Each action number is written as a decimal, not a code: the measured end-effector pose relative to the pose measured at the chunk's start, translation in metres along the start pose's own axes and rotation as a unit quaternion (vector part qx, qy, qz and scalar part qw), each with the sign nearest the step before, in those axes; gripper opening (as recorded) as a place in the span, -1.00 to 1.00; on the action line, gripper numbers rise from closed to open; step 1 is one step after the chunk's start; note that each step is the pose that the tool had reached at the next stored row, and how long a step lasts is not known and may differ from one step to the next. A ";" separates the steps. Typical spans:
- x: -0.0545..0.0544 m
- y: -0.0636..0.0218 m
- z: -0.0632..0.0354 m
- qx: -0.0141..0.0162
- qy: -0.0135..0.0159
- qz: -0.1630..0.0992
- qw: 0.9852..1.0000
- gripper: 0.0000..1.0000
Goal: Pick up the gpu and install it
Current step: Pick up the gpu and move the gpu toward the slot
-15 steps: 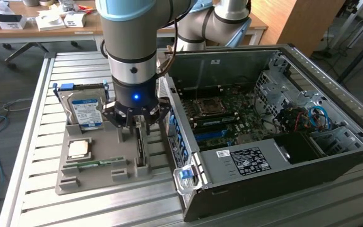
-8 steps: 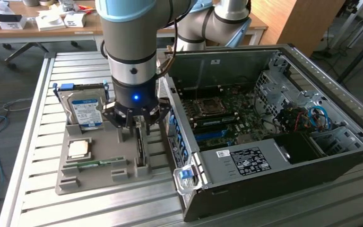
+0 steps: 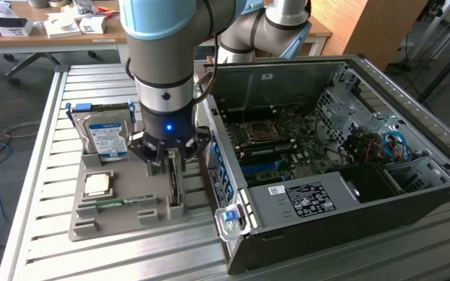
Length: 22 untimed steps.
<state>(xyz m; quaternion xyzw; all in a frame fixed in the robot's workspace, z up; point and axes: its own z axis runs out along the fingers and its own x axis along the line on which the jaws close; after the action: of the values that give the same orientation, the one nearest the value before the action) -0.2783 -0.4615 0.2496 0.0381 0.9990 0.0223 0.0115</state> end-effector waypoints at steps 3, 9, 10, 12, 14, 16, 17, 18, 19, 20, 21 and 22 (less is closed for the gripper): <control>0.000 -0.0002 0.0054 0.000 0.000 0.000 1.000 -0.15; 0.000 -0.0006 0.0125 0.000 0.000 0.000 1.000 -0.15; 0.000 -0.0006 0.0125 0.000 0.000 0.000 1.000 -0.15; 0.000 -0.0006 0.0126 0.000 0.000 0.000 1.000 -0.15; 0.000 -0.0006 0.0145 0.000 0.000 0.000 1.000 -0.15; 0.000 -0.0007 0.0167 0.000 0.000 0.000 1.000 -0.15; 0.000 -0.0008 0.0175 0.000 0.000 0.000 1.000 -0.15; 0.000 -0.0008 0.0177 0.000 0.000 0.000 1.000 -0.15; 0.000 -0.0008 0.0177 0.000 0.000 0.000 1.000 -0.15; 0.000 -0.0008 0.0177 0.000 0.000 0.000 1.000 -0.15; 0.000 -0.0008 0.0179 0.000 0.000 0.000 1.000 -0.15; 0.001 -0.0008 0.0180 0.000 0.000 0.000 1.000 -0.15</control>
<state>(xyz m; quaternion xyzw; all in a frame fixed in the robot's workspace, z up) -0.2785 -0.4614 0.2316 0.0382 0.9990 0.0223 0.0116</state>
